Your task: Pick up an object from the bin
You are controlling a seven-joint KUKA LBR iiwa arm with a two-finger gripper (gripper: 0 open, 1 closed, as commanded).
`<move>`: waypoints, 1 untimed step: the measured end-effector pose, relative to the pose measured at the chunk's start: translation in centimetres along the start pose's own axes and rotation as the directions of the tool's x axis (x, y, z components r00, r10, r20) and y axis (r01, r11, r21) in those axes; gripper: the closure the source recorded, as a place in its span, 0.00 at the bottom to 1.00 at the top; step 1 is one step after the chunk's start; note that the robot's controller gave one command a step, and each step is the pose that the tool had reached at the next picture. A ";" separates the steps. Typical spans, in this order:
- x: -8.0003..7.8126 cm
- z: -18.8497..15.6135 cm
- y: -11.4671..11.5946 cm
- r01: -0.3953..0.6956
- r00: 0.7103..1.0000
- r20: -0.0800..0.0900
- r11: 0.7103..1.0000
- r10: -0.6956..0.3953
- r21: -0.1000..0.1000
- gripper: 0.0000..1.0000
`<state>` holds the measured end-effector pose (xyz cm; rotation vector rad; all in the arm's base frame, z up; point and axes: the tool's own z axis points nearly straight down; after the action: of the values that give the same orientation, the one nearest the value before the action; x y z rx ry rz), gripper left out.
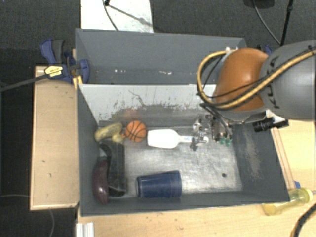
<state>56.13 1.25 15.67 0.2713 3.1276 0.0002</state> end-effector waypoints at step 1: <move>0.2 -1.8 0.3 0.011 1.000 0.000 1.000 -0.011 0.000 1.00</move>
Offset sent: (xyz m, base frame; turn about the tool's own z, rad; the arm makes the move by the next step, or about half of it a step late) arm -0.0020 0.0043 0.0313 -0.0338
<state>55.96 1.57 17.44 0.2546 3.1287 -0.0001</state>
